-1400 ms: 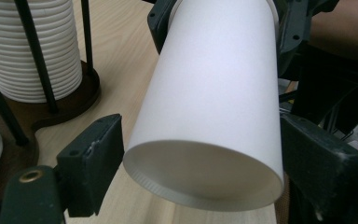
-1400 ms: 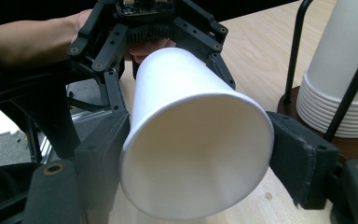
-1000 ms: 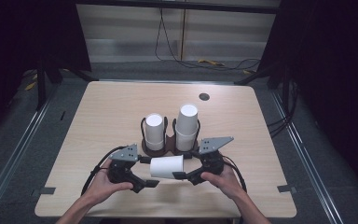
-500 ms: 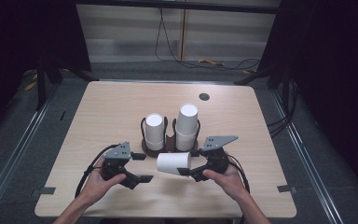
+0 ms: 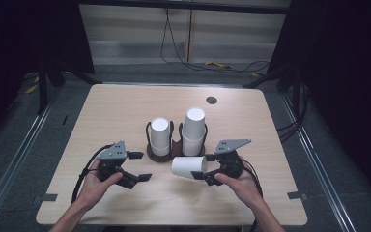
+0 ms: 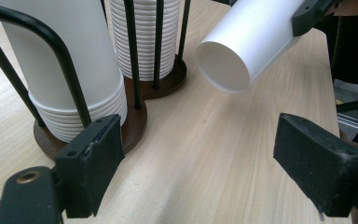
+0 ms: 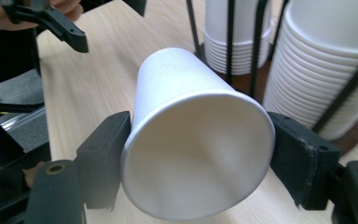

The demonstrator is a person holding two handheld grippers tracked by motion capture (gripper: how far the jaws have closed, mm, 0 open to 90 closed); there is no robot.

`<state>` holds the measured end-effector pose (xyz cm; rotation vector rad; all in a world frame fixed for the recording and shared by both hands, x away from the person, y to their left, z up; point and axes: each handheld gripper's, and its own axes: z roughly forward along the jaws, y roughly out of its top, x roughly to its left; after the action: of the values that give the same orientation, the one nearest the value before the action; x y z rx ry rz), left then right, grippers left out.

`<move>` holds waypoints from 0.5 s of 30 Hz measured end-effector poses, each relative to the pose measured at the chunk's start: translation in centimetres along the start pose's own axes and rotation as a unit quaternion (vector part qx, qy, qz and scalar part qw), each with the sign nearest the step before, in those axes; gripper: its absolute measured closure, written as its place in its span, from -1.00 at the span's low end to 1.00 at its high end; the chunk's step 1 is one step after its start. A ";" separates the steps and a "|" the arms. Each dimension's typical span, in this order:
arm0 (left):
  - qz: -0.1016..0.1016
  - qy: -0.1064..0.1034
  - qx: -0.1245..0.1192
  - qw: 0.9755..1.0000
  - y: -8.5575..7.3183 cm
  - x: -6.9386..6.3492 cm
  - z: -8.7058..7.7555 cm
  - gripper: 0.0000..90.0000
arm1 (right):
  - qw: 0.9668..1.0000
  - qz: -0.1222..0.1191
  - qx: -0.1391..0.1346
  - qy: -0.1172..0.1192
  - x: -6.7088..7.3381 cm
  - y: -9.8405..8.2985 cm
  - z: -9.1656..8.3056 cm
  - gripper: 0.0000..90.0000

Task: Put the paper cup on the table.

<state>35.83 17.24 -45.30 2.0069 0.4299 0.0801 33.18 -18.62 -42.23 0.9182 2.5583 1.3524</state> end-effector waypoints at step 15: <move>-0.004 0.004 0.000 1.000 -0.1 0.3 -0.2 -0.65 | 0.999 0.019 0.027 -0.040 -1.6 -0.5 -2.2 -0.45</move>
<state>36.04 17.56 -45.32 2.0050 0.4424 0.0827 33.46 -21.29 -41.63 1.0146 2.5420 1.2351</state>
